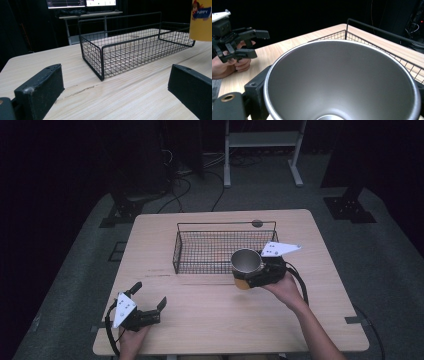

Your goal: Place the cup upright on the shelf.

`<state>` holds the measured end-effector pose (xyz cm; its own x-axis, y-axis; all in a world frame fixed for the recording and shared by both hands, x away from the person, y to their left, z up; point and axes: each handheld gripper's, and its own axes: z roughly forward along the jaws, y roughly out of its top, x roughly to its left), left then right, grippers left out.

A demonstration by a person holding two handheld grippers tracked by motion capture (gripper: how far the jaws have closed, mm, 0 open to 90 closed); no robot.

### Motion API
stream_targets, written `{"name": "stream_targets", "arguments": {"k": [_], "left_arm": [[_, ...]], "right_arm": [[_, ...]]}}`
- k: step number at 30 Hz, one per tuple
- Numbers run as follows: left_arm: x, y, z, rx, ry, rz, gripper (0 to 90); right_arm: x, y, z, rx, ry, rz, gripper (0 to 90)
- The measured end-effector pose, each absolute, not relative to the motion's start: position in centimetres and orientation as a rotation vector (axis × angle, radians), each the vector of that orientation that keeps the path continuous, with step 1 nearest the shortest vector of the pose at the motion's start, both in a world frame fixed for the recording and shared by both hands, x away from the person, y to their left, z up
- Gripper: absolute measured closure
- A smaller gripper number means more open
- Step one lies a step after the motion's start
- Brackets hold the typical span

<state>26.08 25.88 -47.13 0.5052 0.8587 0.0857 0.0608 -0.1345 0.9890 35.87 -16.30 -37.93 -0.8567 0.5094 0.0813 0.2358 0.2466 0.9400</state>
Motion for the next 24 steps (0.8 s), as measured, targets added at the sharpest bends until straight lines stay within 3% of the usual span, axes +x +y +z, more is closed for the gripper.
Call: {"name": "stream_targets", "arguments": {"k": [24], "left_arm": [[26.1, 25.9, -47.1, 1.557, 0.820, 0.837, 0.0]], "right_arm": [[40.4, -14.5, -34.4, 0.703, 2.264, 1.696, 9.6]]}}
